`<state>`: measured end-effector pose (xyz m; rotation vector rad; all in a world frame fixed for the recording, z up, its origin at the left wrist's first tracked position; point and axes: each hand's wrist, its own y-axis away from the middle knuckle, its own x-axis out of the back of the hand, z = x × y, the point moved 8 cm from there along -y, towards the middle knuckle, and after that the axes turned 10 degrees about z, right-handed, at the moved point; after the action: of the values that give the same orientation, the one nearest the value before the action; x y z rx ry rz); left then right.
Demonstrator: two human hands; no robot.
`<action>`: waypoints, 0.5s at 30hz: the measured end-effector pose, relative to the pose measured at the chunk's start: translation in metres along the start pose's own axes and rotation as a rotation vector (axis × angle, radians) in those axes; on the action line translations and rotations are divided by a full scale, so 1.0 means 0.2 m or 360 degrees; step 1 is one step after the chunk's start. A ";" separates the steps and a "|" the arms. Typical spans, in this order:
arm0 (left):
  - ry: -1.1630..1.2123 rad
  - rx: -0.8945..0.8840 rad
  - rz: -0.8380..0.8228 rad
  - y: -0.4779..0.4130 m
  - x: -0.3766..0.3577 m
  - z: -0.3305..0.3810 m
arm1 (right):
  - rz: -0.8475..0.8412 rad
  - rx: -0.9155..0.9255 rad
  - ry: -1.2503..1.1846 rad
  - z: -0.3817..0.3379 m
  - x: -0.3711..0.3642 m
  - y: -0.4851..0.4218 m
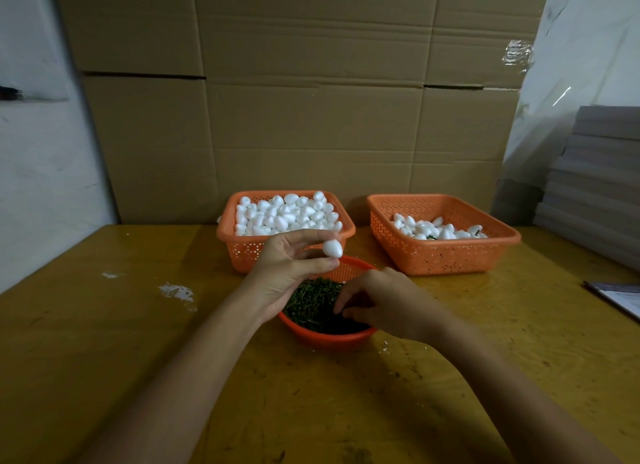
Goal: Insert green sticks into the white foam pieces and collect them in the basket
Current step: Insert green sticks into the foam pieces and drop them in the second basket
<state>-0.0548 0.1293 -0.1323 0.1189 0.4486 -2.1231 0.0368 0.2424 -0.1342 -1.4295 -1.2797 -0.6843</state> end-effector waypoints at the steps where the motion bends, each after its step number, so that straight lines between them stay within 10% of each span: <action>1: -0.0018 -0.0003 0.0007 0.00 0.00 0.00 | 0.0021 0.0005 0.0009 0.00 0.00 0.00; 15: -0.0058 0.0021 0.0163 0.00 0.02 -0.01 | 0.0429 -0.0140 -0.0110 0.05 0.09 -0.01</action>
<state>-0.0575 0.1280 -0.1354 0.1082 0.3986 -2.0245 0.0379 0.2572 -0.1199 -1.6730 -1.0929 -0.5178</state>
